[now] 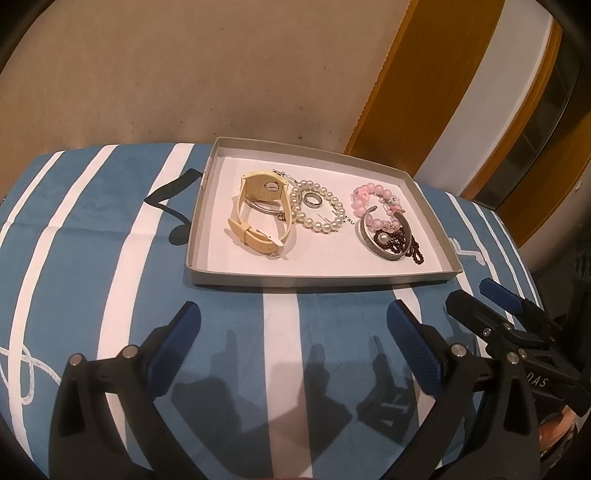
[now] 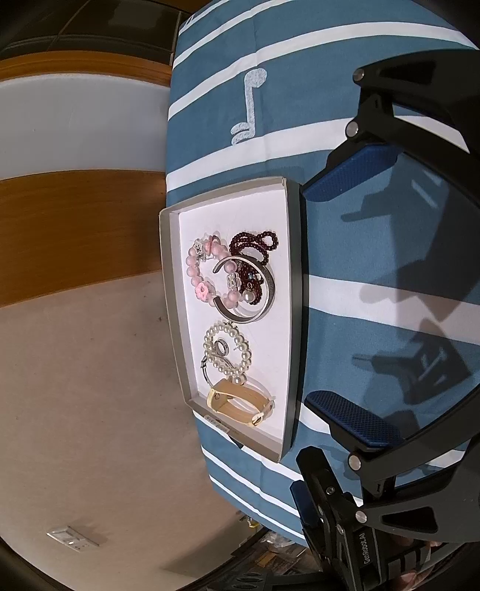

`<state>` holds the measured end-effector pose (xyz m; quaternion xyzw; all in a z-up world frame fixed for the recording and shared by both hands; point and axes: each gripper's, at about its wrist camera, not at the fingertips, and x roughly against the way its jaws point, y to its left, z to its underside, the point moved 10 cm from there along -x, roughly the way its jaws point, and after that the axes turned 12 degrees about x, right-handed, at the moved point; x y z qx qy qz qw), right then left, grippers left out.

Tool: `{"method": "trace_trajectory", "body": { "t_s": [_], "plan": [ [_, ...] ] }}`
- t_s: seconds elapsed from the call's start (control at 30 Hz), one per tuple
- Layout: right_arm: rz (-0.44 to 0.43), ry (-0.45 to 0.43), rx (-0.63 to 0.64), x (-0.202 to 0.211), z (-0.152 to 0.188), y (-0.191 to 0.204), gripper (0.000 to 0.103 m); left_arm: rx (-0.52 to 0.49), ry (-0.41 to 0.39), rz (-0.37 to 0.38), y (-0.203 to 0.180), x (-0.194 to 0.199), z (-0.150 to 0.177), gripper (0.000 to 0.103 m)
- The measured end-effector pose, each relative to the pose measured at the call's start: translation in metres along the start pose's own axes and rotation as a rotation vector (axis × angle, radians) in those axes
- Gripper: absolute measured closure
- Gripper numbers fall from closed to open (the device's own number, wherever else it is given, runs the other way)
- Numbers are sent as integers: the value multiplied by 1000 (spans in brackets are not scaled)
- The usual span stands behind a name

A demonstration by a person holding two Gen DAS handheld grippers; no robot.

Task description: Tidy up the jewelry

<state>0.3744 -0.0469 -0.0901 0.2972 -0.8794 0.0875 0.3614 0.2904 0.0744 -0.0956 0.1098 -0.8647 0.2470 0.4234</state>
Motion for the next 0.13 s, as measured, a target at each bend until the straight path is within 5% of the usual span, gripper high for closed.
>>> {"method": "trace_trajectory", "body": {
  "t_s": [0.13],
  "plan": [
    [0,0,0,0,0,0,1,2,2,0,0,-1,1,2]
  ]
}}
